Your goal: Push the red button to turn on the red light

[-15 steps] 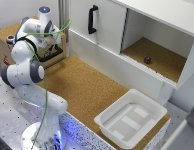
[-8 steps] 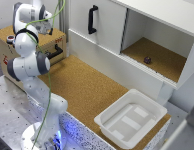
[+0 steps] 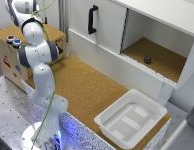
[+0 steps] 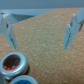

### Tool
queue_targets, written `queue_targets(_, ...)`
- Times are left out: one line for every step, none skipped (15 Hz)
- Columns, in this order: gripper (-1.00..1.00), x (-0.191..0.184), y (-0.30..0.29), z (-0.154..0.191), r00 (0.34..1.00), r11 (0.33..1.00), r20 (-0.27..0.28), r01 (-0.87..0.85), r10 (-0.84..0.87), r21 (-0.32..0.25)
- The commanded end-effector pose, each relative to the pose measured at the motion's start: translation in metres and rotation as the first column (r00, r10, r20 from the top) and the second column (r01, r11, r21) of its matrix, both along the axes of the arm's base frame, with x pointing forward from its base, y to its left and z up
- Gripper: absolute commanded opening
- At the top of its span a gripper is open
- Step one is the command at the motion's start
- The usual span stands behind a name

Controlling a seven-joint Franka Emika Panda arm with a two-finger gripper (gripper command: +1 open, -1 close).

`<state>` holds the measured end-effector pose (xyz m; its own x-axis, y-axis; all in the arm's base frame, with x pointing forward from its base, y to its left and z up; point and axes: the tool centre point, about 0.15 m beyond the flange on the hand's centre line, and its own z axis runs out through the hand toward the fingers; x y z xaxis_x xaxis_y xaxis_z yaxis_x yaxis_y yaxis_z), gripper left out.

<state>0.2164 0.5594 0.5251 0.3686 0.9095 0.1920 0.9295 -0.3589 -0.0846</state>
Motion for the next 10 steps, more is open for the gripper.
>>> queue_targets(1.0, -0.024, 0.047, 0.022, 0.988, 0.968, 0.015, -0.146, 0.152, -0.203)
queue_targets(-1.0, -0.031, 0.049, 0.022, 0.983, 0.964, 0.016, -0.175, 0.182, -0.202)
queue_targets(-1.0, -0.037, 0.052, 0.022, 0.977, 0.958, 0.031, -0.201, 0.211, -0.205)
queue_targets(-1.0, -0.041, 0.054, 0.023, 0.971, 0.954, 0.035, -0.226, 0.238, -0.197)
queue_targets(-1.0, -0.042, 0.056, 0.023, 0.966, 0.95, 0.038, -0.243, 0.255, -0.198)
queue_targets(-1.0, -0.044, 0.058, 0.024, 0.962, 0.946, 0.039, -0.256, 0.269, -0.196)
queue_targets(-1.0, -0.048, 0.058, 0.023, 0.956, 0.94, 0.043, -0.276, 0.29, -0.203)
queue_targets(-1.0, -0.05, 0.057, 0.024, 0.951, 0.935, 0.045, -0.29, 0.305, -0.203)
queue_targets(-1.0, -0.054, 0.055, 0.023, 0.945, 0.928, 0.038, -0.31, 0.324, -0.206)
queue_targets(-1.0, -0.055, 0.053, 0.021, 0.939, 0.92, 0.02, -0.331, 0.343, -0.211)
